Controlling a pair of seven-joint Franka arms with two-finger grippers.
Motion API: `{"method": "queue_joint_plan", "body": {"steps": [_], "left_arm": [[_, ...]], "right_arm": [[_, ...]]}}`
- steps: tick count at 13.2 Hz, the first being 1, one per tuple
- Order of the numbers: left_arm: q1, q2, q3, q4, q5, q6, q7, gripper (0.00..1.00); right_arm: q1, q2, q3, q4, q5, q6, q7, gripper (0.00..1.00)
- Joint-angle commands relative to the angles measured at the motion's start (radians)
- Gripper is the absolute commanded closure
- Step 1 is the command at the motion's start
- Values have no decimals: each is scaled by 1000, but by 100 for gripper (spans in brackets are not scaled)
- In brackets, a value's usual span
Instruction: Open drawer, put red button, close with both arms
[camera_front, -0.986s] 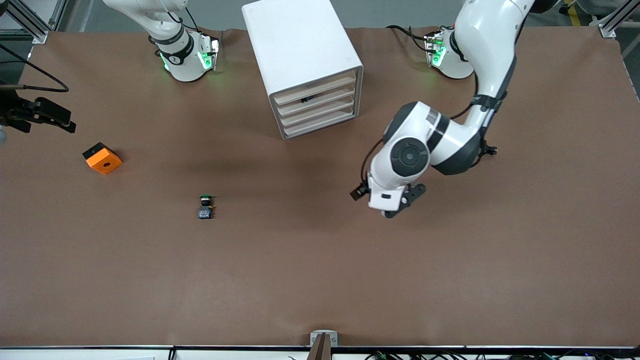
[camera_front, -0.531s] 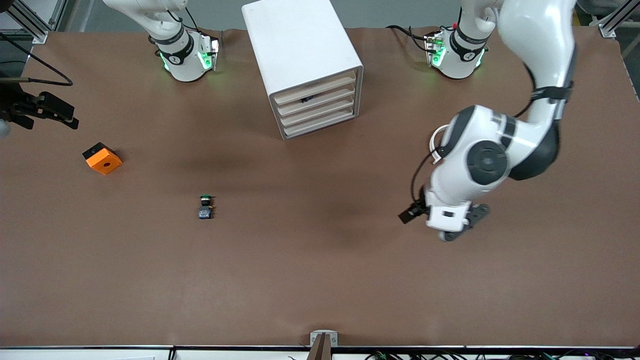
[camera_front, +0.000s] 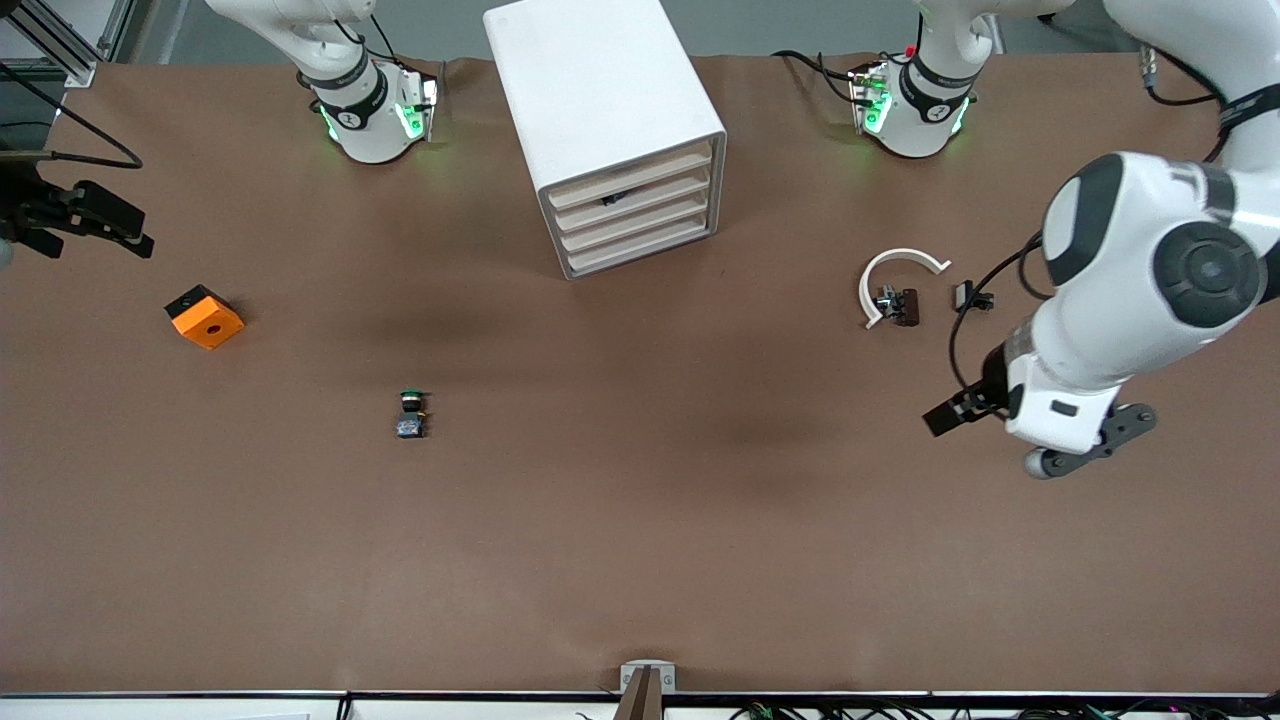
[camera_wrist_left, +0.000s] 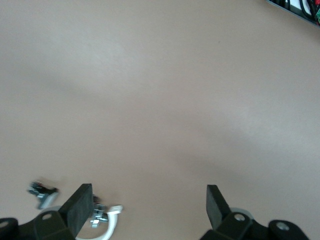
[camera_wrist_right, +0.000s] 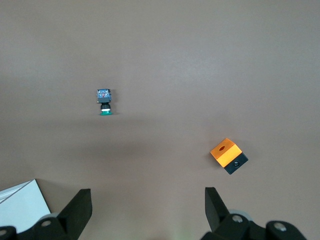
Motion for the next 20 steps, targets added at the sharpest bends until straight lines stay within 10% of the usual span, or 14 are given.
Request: {"method": "queue_joint_plan", "body": {"steps": [1,14,20], "left_arm": [[57,-76,-9,-17,17,-77,137,0],[141,-296,-1,-34,-19,-302,449,0],[85,-447,44,-200,-50,-260,478,0]], "right_arm": [[-7,-15,5,4,11,1,-6,0],[-5,-15,7,9,11,1,-9,0],[-3,-15,7,9,11,0,-9,0]]}}
